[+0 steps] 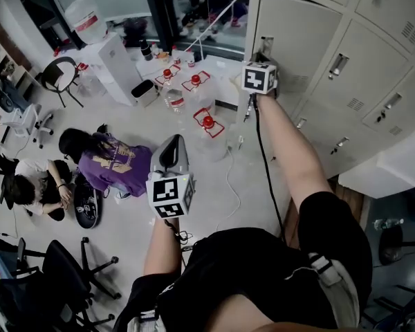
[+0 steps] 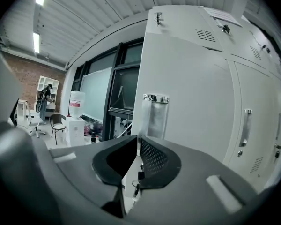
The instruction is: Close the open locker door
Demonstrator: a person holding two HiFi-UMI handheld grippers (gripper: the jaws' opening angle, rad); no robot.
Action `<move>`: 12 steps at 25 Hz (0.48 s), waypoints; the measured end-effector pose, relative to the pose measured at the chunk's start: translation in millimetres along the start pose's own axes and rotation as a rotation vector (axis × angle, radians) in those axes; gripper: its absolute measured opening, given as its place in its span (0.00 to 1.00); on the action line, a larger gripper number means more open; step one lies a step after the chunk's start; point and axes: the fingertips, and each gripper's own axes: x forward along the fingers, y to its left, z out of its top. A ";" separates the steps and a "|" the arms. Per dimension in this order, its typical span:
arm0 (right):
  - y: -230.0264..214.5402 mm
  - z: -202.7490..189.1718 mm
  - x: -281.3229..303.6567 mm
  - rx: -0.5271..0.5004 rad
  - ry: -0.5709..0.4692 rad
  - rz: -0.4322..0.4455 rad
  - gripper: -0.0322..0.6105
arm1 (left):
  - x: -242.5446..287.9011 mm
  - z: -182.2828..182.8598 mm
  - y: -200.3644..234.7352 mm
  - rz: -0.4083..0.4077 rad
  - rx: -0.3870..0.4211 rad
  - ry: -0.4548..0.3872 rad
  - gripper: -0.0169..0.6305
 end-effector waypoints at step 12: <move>-3.6 12.7 62.0 -0.038 -0.045 0.012 0.10 | -6.0 -6.7 23.1 0.076 0.019 0.042 0.03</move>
